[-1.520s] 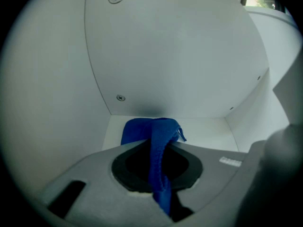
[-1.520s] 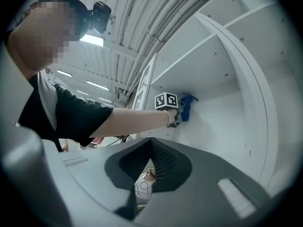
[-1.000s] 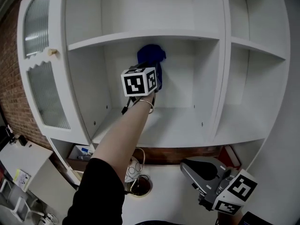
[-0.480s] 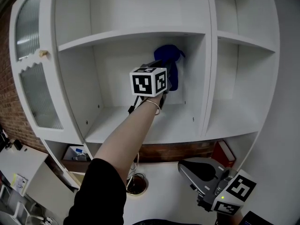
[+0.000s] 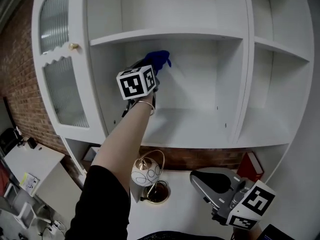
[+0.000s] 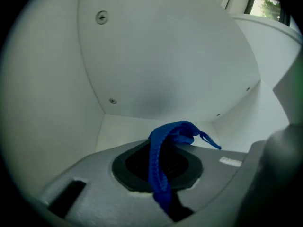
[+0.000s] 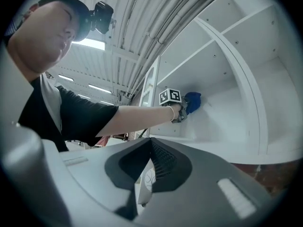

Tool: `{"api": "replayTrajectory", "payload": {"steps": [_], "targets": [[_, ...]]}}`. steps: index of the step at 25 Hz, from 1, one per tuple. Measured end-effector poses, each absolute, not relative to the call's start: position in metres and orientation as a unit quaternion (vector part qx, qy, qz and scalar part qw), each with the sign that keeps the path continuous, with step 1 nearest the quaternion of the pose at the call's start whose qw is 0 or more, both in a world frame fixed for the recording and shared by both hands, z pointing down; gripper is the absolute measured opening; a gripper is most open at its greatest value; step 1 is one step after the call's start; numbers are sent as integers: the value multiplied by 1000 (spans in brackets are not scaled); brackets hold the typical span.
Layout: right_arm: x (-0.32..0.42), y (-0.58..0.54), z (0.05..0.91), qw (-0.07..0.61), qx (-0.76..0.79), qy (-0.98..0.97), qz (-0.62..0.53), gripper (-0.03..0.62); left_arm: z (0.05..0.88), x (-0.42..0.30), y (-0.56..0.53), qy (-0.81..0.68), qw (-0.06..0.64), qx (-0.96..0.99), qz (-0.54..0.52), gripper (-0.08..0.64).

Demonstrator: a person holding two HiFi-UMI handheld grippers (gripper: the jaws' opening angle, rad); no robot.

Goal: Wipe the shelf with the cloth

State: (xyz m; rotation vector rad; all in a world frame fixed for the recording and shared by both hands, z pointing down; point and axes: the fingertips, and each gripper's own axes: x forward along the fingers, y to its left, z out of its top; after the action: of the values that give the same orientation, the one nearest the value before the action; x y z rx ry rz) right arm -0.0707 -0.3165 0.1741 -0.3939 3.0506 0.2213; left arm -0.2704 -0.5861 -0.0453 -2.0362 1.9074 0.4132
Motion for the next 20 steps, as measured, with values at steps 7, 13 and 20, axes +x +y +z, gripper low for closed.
{"api": "replayTrajectory", "payload": {"steps": [7, 13, 20], "targets": [[-74, -315, 174, 25, -121, 990, 74, 8, -33, -323, -582, 721, 148, -665, 126, 12], [-69, -322, 178, 21, -132, 989, 69, 9, -24, -320, -597, 722, 133, -669, 116, 12], [-64, -327, 181, 25, -135, 988, 64, 9, -15, -273, -618, 680, 129, -717, 82, 11]]}}
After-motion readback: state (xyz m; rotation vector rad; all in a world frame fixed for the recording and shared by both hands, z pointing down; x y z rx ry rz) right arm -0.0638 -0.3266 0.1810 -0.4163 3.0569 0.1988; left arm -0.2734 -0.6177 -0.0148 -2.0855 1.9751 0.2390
